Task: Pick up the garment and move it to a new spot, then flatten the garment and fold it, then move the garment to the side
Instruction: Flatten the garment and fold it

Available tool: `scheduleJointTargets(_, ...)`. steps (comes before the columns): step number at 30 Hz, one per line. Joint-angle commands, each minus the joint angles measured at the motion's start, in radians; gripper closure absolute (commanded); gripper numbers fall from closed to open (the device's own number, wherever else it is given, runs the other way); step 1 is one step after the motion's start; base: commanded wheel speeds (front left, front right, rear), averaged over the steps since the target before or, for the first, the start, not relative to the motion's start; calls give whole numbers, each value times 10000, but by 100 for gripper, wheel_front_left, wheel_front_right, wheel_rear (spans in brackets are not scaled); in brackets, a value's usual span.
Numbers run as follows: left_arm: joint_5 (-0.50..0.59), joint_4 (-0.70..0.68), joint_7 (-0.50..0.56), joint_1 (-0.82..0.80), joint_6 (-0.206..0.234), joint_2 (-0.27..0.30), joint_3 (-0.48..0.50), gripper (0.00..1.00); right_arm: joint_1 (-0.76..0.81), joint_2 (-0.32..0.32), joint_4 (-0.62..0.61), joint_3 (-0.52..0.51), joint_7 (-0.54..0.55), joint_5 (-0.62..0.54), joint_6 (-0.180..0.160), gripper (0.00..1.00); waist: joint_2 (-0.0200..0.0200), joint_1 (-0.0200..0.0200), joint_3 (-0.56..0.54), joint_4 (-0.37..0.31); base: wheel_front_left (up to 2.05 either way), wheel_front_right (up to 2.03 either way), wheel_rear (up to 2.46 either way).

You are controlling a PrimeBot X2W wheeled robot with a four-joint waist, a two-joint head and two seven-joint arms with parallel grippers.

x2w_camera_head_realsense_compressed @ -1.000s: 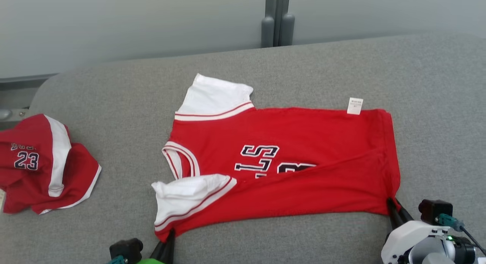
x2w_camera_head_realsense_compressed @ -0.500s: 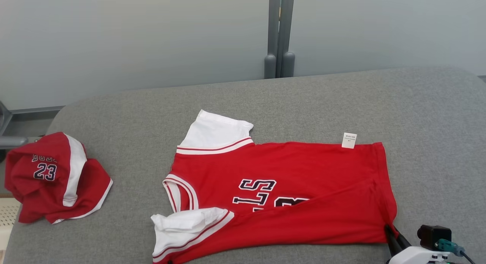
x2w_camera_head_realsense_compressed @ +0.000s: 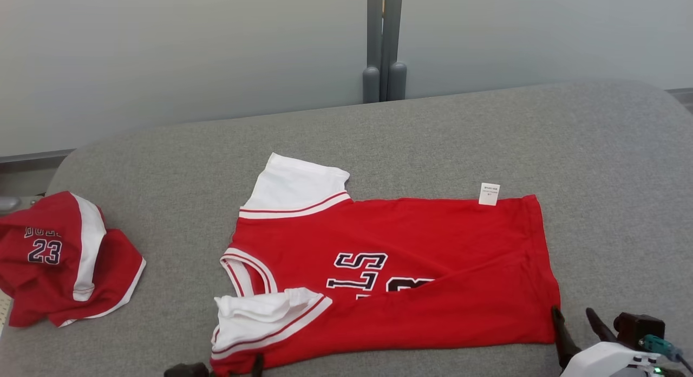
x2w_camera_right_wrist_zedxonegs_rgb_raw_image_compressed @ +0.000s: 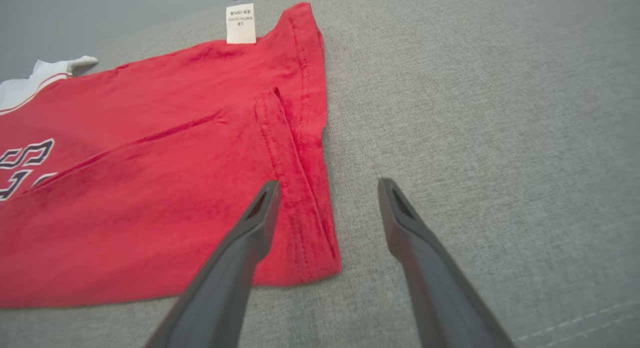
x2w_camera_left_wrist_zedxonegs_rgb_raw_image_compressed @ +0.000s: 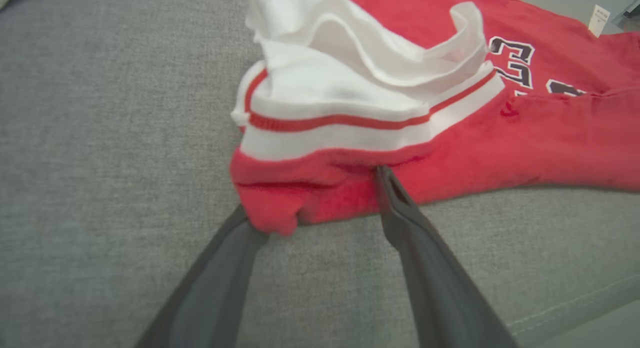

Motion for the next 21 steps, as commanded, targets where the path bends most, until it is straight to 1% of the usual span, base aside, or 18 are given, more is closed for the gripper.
scheduleJointTargets(1,241,-227,7,-119,20,184,150,0,65,-6,-170,-236,1,-170,-15,0,-1,1,38,-26,0,0,0)
scheduleJointTargets(3,539,-518,9,-111,101,219,452,0,160,67,-394,-592,1,-350,-15,0,-1,1,58,-15,0,0,0)
scheduleJointTargets(4,790,-834,7,-145,244,249,675,0,217,123,-487,-720,1,-443,-15,0,-1,1,69,-3,0,0,0)
scheduleJointTargets(5,1294,-1403,9,-52,502,245,1006,0,246,201,-641,-940,1,-620,-15,0,-1,1,95,10,0,0,0)
scheduleJointTargets(9,2049,-2106,9,168,840,75,1536,0,243,390,-791,-1127,1,-899,-15,0,-1,1,126,-9,0,0,0)
scheduleJointTargets(12,2271,-2218,9,201,787,-19,1668,0,202,480,-826,-1144,1,-997,-15,0,-1,1,143,-38,0,0,0)
scheduleJointTargets(17,2790,-2308,9,131,554,-159,1727,0,114,535,-861,-1141,1,-1070,-15,0,-1,1,187,-121,0,0,0)
scheduleJointTargets(21,3020,-2221,9,70,493,-267,1835,0,58,506,-904,-1172,1,-1098,-15,0,-1,1,224,-209,0,0,0)
